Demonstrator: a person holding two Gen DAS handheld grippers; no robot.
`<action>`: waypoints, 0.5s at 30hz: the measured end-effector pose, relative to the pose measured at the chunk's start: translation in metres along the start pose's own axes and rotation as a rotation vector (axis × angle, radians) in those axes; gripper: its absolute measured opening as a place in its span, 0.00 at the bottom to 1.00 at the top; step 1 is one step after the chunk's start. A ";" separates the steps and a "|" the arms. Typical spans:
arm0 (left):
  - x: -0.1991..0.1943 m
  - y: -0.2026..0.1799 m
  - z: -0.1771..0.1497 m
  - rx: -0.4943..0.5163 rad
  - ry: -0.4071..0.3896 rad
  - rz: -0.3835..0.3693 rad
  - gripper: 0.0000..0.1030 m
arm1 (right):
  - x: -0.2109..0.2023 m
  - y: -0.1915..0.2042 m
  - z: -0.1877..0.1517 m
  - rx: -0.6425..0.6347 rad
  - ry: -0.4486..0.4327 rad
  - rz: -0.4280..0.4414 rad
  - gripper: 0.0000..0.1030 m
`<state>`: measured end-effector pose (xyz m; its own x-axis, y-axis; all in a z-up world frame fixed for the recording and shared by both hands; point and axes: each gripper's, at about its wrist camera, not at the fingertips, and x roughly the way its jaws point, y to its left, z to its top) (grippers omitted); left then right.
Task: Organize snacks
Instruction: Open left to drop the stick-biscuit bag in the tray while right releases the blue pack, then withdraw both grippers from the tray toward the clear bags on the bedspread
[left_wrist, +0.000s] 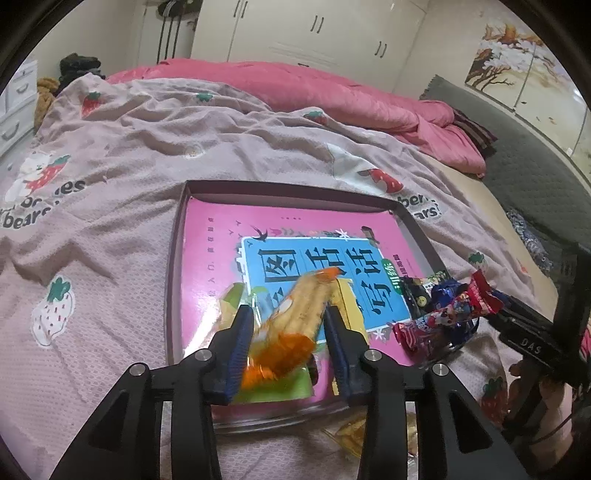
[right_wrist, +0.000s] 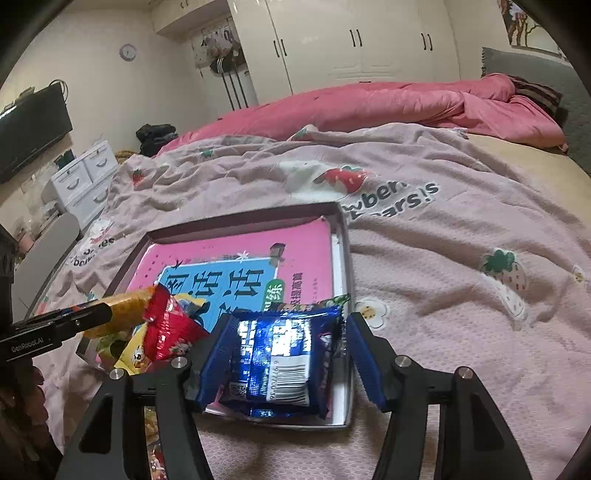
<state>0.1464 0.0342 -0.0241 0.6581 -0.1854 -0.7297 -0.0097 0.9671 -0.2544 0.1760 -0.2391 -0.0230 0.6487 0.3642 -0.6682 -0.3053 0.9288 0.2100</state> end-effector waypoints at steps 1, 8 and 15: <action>-0.001 0.001 0.000 -0.001 -0.002 0.001 0.43 | -0.002 -0.002 0.001 0.006 -0.005 -0.001 0.61; -0.017 0.000 0.003 -0.008 -0.029 -0.003 0.55 | -0.023 -0.013 0.003 0.055 -0.054 -0.006 0.63; -0.037 -0.010 0.002 0.022 -0.043 -0.030 0.62 | -0.052 -0.012 -0.003 0.073 -0.100 0.033 0.67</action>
<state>0.1233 0.0318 0.0065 0.6897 -0.2069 -0.6939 0.0263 0.9648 -0.2616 0.1438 -0.2698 0.0075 0.7068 0.3961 -0.5861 -0.2783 0.9174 0.2843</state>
